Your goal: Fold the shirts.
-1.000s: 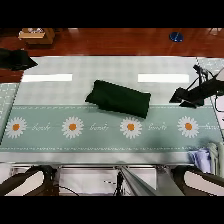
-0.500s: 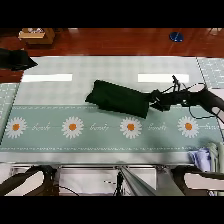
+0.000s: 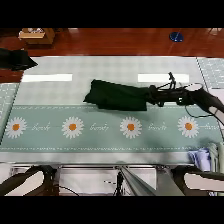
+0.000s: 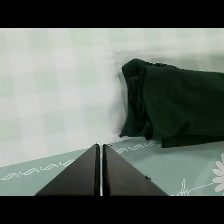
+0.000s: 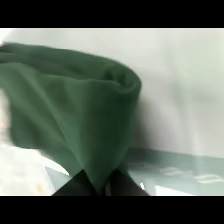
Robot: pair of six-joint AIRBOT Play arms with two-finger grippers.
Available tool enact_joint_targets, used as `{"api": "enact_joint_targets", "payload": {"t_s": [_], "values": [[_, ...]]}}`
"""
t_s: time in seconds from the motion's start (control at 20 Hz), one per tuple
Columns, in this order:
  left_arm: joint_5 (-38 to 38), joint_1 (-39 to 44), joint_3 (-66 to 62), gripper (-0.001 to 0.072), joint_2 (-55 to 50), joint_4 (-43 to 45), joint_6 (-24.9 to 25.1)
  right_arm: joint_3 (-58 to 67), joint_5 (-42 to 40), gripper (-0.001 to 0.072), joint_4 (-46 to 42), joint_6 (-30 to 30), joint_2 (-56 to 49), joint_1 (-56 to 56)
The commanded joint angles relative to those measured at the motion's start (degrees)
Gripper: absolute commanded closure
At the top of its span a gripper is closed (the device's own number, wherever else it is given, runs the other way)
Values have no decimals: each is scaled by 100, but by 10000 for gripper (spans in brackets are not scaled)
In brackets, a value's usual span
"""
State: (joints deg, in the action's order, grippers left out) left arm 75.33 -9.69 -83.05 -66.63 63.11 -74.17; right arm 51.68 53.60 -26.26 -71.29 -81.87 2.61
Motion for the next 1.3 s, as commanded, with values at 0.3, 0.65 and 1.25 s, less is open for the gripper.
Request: {"api": "enact_joint_targets", "payload": {"t_s": [0.3, 0.65, 1.25], "values": [[-2, -4, 0, 648, -142, 42, 4, 2214, 2264, 684, -2568, -1683, 2500, 2660], [-11, -4, 0, 648, -238, 39, 407, 3169, 4898, 684, -5490, -1519, 2793, 5128], [-546, -4, 0, 649, -774, 44, 710, 2472, 5283, 685, -7538, -1738, 3115, 6234]]}}
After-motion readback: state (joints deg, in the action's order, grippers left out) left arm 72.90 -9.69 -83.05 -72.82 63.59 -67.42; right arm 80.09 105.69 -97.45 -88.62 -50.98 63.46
